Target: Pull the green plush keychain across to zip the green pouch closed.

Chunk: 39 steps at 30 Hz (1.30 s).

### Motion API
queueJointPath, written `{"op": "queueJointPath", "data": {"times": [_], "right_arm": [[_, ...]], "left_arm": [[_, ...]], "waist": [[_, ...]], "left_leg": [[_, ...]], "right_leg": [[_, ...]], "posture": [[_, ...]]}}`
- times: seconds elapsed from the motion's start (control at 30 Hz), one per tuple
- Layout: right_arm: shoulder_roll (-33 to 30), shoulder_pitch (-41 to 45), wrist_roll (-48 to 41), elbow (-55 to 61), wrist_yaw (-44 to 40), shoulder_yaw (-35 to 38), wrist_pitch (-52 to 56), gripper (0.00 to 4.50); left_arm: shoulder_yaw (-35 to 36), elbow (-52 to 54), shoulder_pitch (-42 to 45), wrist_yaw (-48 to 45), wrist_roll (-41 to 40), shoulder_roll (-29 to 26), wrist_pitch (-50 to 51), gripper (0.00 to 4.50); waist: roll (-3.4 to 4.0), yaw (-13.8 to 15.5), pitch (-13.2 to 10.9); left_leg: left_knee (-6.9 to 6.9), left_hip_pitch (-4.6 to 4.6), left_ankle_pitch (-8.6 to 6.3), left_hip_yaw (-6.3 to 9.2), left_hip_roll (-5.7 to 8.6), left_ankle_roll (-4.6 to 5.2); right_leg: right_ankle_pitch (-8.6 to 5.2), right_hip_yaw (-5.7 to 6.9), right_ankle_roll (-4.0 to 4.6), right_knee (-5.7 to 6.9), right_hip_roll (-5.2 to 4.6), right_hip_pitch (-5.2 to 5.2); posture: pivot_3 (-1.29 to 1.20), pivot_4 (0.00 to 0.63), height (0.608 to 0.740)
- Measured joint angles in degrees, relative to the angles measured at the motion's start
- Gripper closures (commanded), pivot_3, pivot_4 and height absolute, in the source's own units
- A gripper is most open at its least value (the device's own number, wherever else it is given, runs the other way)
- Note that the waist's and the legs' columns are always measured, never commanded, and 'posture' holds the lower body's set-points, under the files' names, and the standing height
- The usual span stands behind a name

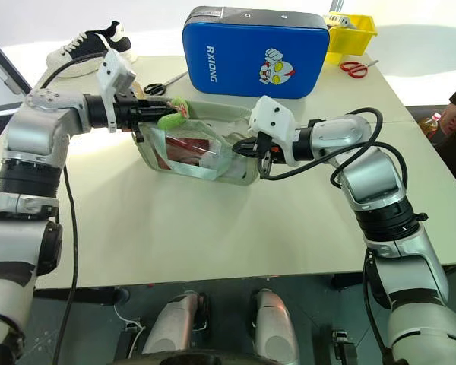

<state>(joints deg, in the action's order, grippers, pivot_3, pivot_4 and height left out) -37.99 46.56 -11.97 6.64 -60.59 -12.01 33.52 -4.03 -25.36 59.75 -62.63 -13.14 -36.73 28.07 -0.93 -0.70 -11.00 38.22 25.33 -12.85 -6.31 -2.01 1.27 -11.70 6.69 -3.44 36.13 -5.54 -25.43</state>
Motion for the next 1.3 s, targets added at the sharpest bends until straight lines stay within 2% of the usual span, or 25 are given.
{"op": "queueJointPath", "data": {"times": [0.1,0.13,0.23,0.37,0.47,0.53,0.67,0.8,0.9,0.93,1.3], "right_arm": [[0.0,-0.1,0.0,0.0,0.2,0.0,0.3,4.50],[0.0,-0.1,0.0,0.0,0.3,0.0,0.3,4.50],[0.1,-0.1,-0.1,0.0,0.5,0.0,0.3,4.50],[0.2,-0.1,-0.1,0.0,0.5,0.0,-0.1,4.50],[0.2,0.0,0.0,-0.2,0.5,0.0,-0.1,4.50],[0.1,0.0,0.0,-0.4,0.5,0.0,-0.1,4.50],[0.2,0.0,0.1,-0.7,0.4,-0.1,-0.1,4.50],[0.2,0.1,0.0,-0.7,0.4,-0.2,-0.1,4.50],[0.3,0.5,0.1,-0.8,0.4,-0.2,-0.1,4.50],[0.3,0.5,0.1,-0.8,0.4,-0.2,-0.1,4.50],[0.4,1.1,0.1,-1.5,0.4,-0.7,-0.1,4.50]], "left_arm": [[0.4,-0.6,1.6,0.3,0.2,-0.9,-0.2,1.03],[0.5,-0.9,2.1,0.4,0.2,-1.1,-0.3,0.65],[0.5,-1.7,3.9,-1.1,0.1,-3.3,-0.2,0.65],[1.2,-1.2,4.7,-6.1,0.1,-10.2,-1.1,0.65],[1.5,3.6,-0.8,-10.3,-0.1,-14.7,-1.2,0.65],[1.4,6.4,-5.6,-11.0,-0.1,-14.8,-1.3,0.65],[0.7,6.5,-9.0,-6.0,1.2,-9.7,-2.6,0.65],[0.7,6.4,-9.6,-3.1,1.5,-7.9,-3.9,2.55],[1.0,6.1,-9.6,-1.6,1.4,-7.6,-3.9,4.21],[1.0,6.0,-9.6,-1.6,1.3,-7.5,-4.0,4.46],[1.0,7.0,-9.7,-2.2,1.1,-7.7,-3.2,4.46]], "waist": [[0.00,0.1,0.0],[0.00,0.1,0.0],[0.00,0.1,0.0],[0.02,-0.2,0.0],[0.04,-0.1,0.0],[0.04,0.3,0.0],[0.01,1.3,0.0],[0.01,1.2,0.0],[0.01,1.2,0.0],[0.01,1.2,0.0],[0.01,1.2,0.0]], "left_leg": [[0.00,0.01,-0.01,0.02,0.01,0.01],[0.00,0.01,-0.01,0.02,0.01,0.01],[-0.01,0.02,-0.01,0.02,0.00,0.01],[-0.06,0.01,-0.02,0.00,-0.01,0.01],[-0.07,0.00,-0.02,0.00,-0.01,0.01],[-0.05,0.02,-0.03,0.04,0.00,0.00],[0.02,0.09,-0.01,0.07,0.02,0.03],[0.00,0.09,-0.02,0.05,0.03,0.05],[-0.01,0.08,-0.02,0.04,0.01,0.05],[-0.01,0.08,-0.02,0.04,0.01,0.05],[-0.01,0.08,-0.02,0.03,0.01,0.05]], "right_leg": [[0.00,0.01,0.00,-0.02,-0.02,0.00],[0.00,0.01,0.00,-0.03,-0.02,0.00],[-0.01,0.01,0.00,-0.03,-0.01,-0.01],[-0.01,0.01,0.01,-0.03,-0.01,-0.05],[-0.05,0.00,0.08,-0.07,-0.04,-0.04],[-0.11,0.02,0.19,-0.10,-0.05,-0.01],[-0.11,0.02,0.23,-0.14,-0.07,-0.01],[-0.08,0.02,0.18,-0.11,-0.07,-0.03],[0.00,0.03,0.03,-0.10,-0.04,-0.04],[0.00,0.03,0.03,-0.10,-0.04,-0.03],[-0.01,0.03,0.03,-0.11,-0.04,-0.04]], "posture": [[0.00,0.150,0.740],[0.00,0.150,0.740],[0.00,0.150,0.740],[0.00,0.150,0.740],[0.00,0.150,0.740],[0.00,0.150,0.740],[0.00,0.150,0.740],[0.00,0.150,0.740],[0.00,0.150,0.740],[0.00,0.150,0.740],[0.00,0.150,0.740]]}}
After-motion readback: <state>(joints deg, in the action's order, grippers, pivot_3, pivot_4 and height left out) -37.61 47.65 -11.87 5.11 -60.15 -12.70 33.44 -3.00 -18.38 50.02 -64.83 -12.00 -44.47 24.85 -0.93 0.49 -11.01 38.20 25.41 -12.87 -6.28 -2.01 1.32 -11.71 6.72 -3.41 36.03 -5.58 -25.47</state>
